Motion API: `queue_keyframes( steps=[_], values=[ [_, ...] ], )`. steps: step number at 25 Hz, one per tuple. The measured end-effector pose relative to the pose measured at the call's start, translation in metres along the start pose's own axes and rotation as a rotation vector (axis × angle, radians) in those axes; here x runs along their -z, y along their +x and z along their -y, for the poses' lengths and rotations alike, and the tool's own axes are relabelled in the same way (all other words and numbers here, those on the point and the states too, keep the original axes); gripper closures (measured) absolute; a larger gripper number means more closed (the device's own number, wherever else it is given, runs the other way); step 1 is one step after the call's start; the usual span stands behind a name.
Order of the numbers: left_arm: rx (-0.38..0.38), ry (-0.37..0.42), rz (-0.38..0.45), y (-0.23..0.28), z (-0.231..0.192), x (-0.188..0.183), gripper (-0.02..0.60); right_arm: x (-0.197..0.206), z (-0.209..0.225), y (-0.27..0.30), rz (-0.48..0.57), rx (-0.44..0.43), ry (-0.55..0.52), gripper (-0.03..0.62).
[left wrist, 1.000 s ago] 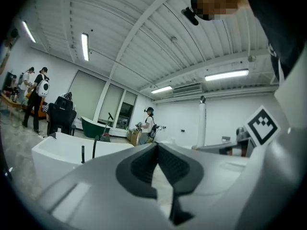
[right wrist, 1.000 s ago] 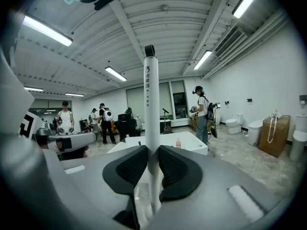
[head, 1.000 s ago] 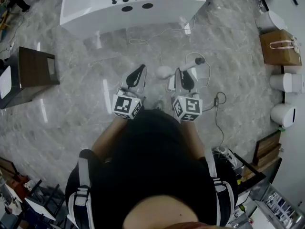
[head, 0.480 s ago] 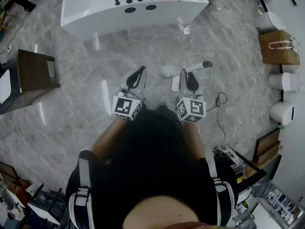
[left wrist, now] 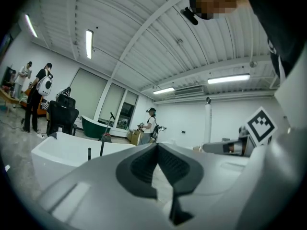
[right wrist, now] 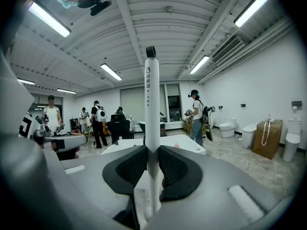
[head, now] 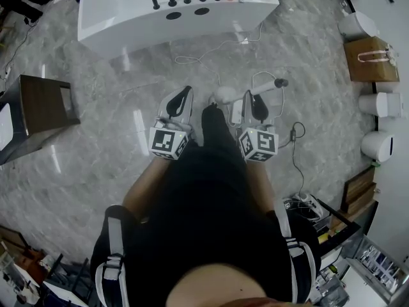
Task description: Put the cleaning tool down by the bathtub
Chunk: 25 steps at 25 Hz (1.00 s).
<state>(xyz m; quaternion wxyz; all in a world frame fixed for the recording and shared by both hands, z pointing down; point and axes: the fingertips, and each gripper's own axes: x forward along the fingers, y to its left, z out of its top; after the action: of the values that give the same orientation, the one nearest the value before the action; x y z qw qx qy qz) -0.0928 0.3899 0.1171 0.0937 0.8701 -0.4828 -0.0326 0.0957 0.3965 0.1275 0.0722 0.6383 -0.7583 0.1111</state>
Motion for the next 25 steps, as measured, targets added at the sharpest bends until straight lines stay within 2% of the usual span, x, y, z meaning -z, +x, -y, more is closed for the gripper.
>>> queue_keyframes(
  steps=[10,15,25],
  values=[
    [-0.034,-0.007,0.019,0.069,-0.032,-0.004,0.572,-0.014,0.026,0.078,0.005,-0.014,-0.009,0.513],
    [-0.063,-0.026,0.017,0.126,-0.049,-0.007,0.572,-0.025,0.047,0.132,-0.005,-0.034,-0.015,0.513],
    [-0.099,-0.009,-0.007,0.25,-0.055,-0.001,0.572,-0.034,0.112,0.236,-0.025,-0.082,-0.005,0.513]
  ],
)
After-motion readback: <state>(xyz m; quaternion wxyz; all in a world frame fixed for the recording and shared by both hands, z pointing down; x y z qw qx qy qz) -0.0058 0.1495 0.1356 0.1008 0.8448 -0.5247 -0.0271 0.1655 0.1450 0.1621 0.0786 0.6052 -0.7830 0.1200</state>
